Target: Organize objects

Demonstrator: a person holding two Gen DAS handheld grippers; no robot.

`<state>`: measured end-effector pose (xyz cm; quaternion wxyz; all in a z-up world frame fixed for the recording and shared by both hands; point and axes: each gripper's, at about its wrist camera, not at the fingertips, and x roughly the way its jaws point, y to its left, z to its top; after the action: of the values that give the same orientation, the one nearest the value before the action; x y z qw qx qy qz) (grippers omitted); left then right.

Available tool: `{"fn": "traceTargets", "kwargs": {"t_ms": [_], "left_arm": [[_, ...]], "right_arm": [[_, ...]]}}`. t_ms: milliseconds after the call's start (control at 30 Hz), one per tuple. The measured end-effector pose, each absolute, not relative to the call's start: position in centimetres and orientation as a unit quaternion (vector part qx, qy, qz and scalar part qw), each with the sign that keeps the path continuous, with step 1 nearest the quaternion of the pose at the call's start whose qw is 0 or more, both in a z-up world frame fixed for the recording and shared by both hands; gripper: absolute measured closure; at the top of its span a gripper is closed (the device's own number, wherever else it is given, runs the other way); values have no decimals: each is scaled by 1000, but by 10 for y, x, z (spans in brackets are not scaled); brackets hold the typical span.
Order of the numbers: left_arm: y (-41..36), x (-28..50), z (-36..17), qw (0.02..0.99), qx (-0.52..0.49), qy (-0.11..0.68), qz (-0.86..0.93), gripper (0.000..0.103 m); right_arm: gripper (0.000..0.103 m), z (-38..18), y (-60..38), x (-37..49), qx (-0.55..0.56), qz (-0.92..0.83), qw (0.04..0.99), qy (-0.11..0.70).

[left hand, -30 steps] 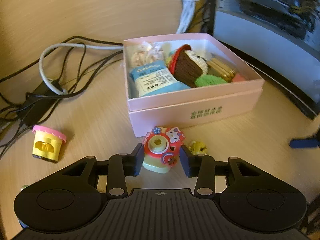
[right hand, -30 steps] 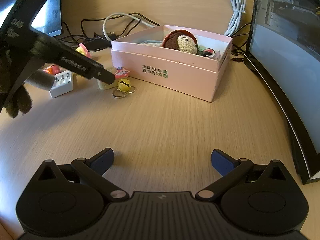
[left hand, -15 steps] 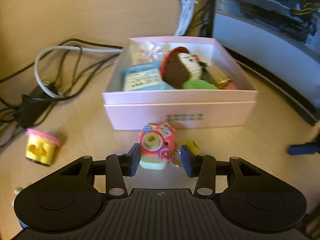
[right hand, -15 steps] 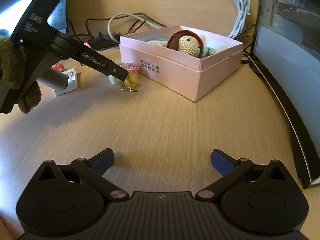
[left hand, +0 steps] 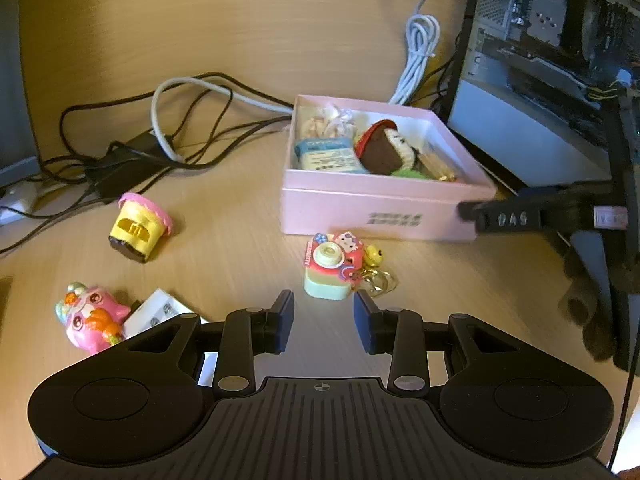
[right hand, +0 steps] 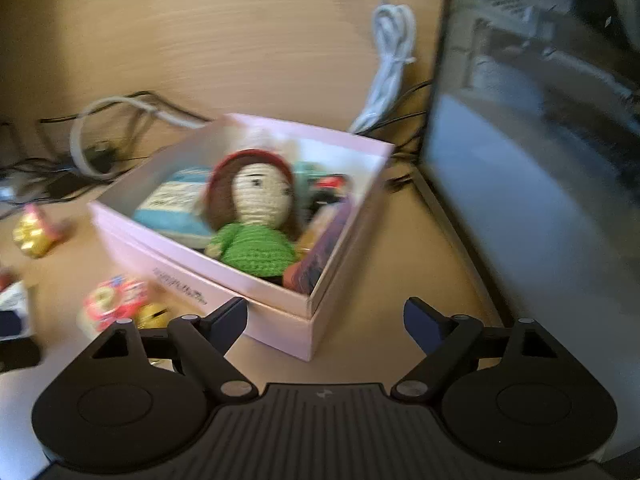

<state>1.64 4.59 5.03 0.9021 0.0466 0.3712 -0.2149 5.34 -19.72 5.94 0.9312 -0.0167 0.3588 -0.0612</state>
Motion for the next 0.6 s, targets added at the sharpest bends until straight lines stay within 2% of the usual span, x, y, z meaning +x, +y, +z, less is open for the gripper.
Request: {"fn": "traceTargets", "kwargs": {"t_ms": [133,300,367,500,600], "left_arm": [[49,6,52,914,51,358,-184,65],[78,20,69,940,14,327,-99,65],[87,41,75,941,30,326,-85,65],[117,85,79,908,-1,415,-52,69],[121,68,78,900,-16,434,-36,70]], "right_arm": [[18,60,-215,56,-4,-98,929,358],[18,68,-211,31,-4,-27,942,336],[17,69,-198,17,-22,3,944,328],[16,69,-172,-6,-48,69,938,337],[15,64,-158,-22,-62,108,931,342]]}}
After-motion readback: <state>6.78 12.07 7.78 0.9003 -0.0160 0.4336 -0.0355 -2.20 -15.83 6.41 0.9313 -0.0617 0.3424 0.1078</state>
